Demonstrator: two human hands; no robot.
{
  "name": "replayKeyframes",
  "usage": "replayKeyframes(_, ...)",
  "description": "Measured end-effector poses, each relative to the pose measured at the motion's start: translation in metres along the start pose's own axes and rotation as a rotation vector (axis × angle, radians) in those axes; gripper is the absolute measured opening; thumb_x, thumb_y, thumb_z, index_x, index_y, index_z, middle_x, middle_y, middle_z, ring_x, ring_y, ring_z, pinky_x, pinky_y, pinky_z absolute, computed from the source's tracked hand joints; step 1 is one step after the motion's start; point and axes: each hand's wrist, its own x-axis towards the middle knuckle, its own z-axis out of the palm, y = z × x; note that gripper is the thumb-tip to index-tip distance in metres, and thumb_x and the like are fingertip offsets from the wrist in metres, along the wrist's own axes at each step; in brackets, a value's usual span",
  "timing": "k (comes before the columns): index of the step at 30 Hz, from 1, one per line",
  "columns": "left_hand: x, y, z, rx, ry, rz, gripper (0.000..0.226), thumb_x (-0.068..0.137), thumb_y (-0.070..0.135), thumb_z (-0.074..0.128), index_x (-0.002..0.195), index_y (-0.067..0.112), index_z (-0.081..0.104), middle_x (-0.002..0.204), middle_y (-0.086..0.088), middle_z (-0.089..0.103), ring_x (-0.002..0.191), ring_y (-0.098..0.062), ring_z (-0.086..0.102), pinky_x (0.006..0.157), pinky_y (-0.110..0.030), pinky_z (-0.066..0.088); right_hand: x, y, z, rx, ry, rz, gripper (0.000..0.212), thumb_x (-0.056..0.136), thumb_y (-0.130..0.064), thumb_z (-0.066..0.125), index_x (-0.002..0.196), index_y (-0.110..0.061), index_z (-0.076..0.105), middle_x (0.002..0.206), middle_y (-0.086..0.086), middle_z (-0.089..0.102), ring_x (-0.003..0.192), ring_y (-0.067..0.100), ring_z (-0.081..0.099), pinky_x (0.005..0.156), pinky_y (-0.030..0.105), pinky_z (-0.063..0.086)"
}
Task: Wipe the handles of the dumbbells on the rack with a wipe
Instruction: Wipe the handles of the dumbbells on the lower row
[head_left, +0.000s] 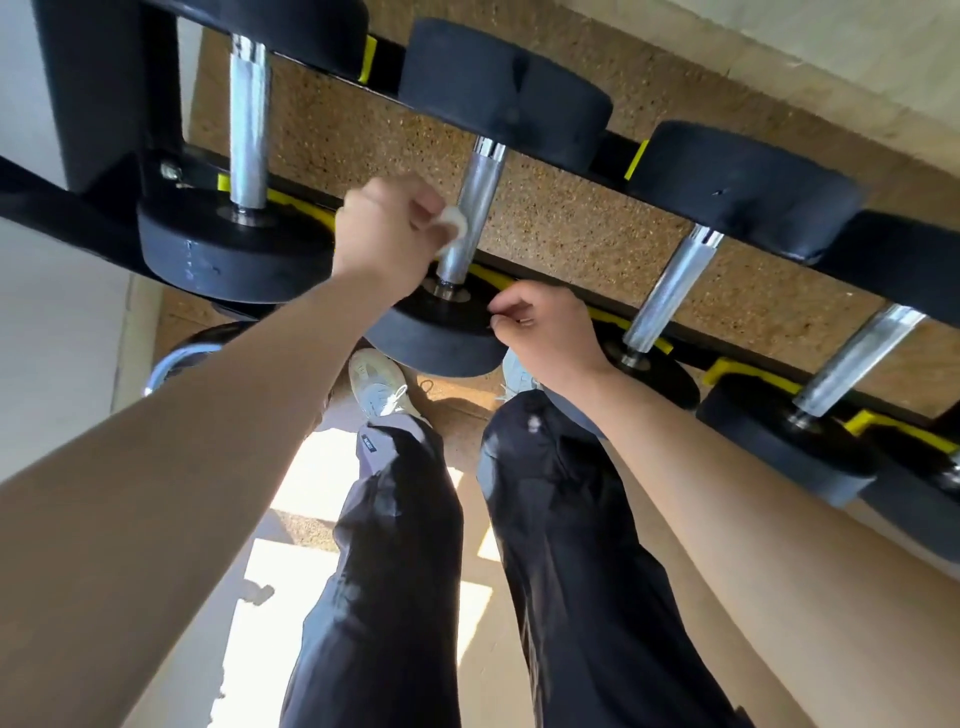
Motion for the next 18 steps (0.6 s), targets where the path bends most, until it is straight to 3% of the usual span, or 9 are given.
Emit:
replayKeyframes(2,0.011,0.007,-0.006,-0.137,0.140,-0.040,0.023,0.089,0.029,0.075,0.108,0.016,0.071,0.094,0.009,0.066,0.085,-0.007,0.061,0.076,-0.017,0.048,0.001,0.000,0.000,-0.010,0.007,-0.001,0.013,0.088,-0.012,0.068,0.098,-0.017,0.075,0.091,-0.008,0.073,0.089,0.005,0.068,0.083,0.016,0.050)
replayKeyframes(4,0.019,0.011,-0.005,-0.213,0.148,-0.093,0.020,0.090,0.026,0.074,0.109,0.018,0.071,0.099,0.008,0.068,0.090,-0.007,0.063,0.081,-0.018,0.051,0.001,0.001,0.002,-0.010,0.022,-0.001,0.013,0.088,-0.012,0.068,0.097,-0.017,0.075,0.088,-0.009,0.071,0.087,0.005,0.068,0.083,0.018,0.050)
replayKeyframes(7,0.018,-0.002,0.008,-0.164,-0.084,-0.173,0.017,0.092,0.022,0.072,0.106,0.014,0.074,0.106,-0.002,0.072,0.096,-0.019,0.068,0.088,-0.032,0.057,-0.001,0.001,0.003,0.006,0.037,0.000,0.013,0.087,-0.010,0.068,0.097,-0.016,0.076,0.086,-0.010,0.070,0.087,0.006,0.069,0.086,0.022,0.053)
replayKeyframes(9,0.009,-0.015,0.006,-0.074,-0.221,-0.183,0.017,0.095,0.020,0.068,0.106,0.010,0.075,0.103,-0.009,0.072,0.094,-0.024,0.066,0.081,-0.032,0.054,-0.001,0.001,0.004,0.014,0.035,0.007,0.014,0.086,-0.009,0.069,0.097,-0.015,0.076,0.088,-0.008,0.072,0.087,0.007,0.070,0.088,0.027,0.055)
replayKeyframes(13,-0.006,-0.027,-0.017,-0.095,-0.384,-0.030,0.022,0.100,0.014,0.058,0.116,0.014,0.073,0.104,-0.007,0.069,0.095,-0.019,0.061,0.081,-0.027,0.046,0.002,-0.004,0.002,0.133,0.067,0.040,0.023,0.084,-0.006,0.073,0.105,-0.015,0.072,0.100,-0.001,0.072,0.088,0.011,0.071,0.090,0.033,0.057)
replayKeyframes(16,-0.014,-0.024,-0.027,-0.227,-0.486,0.076,0.020,0.103,0.016,0.056,0.115,0.021,0.071,0.104,-0.005,0.071,0.095,-0.011,0.062,0.088,-0.026,0.047,0.004,-0.022,-0.001,0.289,0.030,-0.021,0.041,0.083,-0.004,0.075,0.121,-0.012,0.062,0.116,0.005,0.068,0.090,0.004,0.069,0.082,0.019,0.055)
replayKeyframes(18,-0.015,-0.022,-0.028,-0.287,-0.541,0.133,0.019,0.103,0.015,0.056,0.113,0.021,0.071,0.096,-0.002,0.071,0.080,0.001,0.060,0.077,-0.013,0.047,0.007,-0.034,0.001,0.382,-0.017,-0.073,0.041,0.084,0.001,0.073,0.123,-0.005,0.060,0.112,0.009,0.070,0.092,0.009,0.072,0.078,0.022,0.058)
